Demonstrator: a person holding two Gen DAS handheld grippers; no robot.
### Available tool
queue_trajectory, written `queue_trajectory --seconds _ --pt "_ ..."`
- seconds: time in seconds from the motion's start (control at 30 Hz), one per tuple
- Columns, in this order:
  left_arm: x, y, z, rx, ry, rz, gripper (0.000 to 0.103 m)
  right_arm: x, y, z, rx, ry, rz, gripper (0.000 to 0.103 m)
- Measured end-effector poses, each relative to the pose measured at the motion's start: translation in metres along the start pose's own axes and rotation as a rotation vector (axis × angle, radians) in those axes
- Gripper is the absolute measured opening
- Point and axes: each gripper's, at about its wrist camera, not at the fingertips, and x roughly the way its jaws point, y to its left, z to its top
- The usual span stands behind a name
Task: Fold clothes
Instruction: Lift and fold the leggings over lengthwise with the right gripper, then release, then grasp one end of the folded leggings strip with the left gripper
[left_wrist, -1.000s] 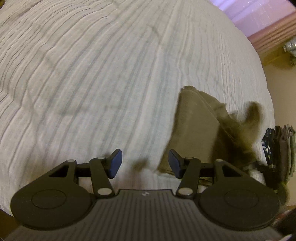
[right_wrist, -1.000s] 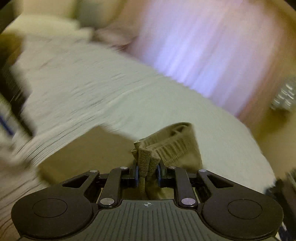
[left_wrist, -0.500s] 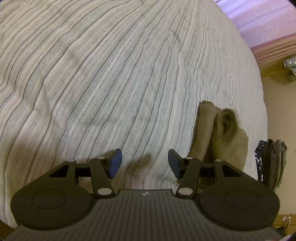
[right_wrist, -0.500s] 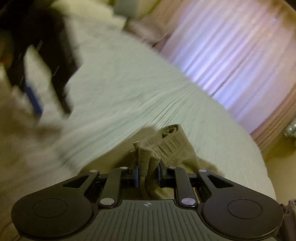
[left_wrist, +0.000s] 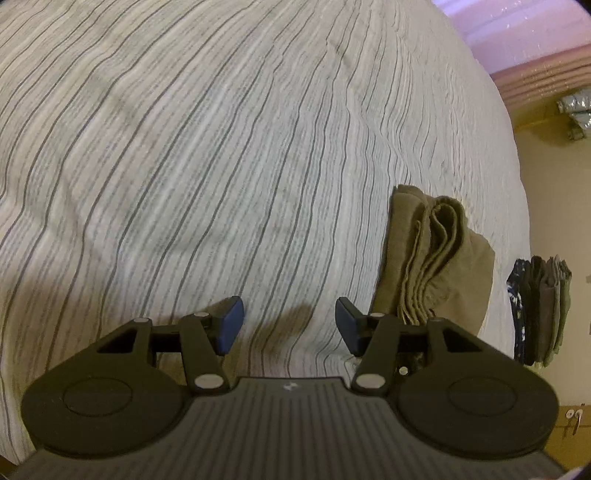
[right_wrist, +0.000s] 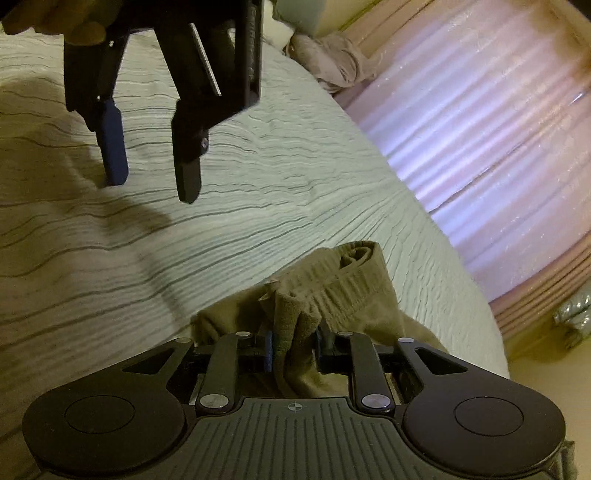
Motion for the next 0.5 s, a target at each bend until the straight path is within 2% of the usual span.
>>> queue_trajectory --seconds 0.03,0.1,0.2,0.33,0.43,0.5 --pt "-0.001 -0.002 0.000 0.003 0.001 0.002 0.050 -0.001 -0.005 0.000 0.039 -0.001 0.015 0.055" --pt "-0.002 -0.004 0.001 0.008 0.000 0.000 0.050 -0.011 -0.017 0.000 0.135 -0.023 0.042 0.066" --pt "-0.004 -0.013 0.002 0.024 -0.007 -0.017 0.050 -0.026 -0.035 -0.003 0.267 -0.002 0.070 0.066" --pt "-0.003 -0.034 -0.002 0.079 -0.011 -0.058 0.050 -0.040 -0.078 -0.024 0.521 0.094 0.045 0.064" --pt "0.003 -0.054 -0.010 0.142 -0.003 -0.098 0.050 -0.048 -0.121 -0.055 0.795 0.132 0.027 0.047" --pt "0.012 -0.067 -0.017 0.183 -0.002 -0.111 0.050 -0.044 -0.143 -0.079 0.975 0.163 0.010 0.046"
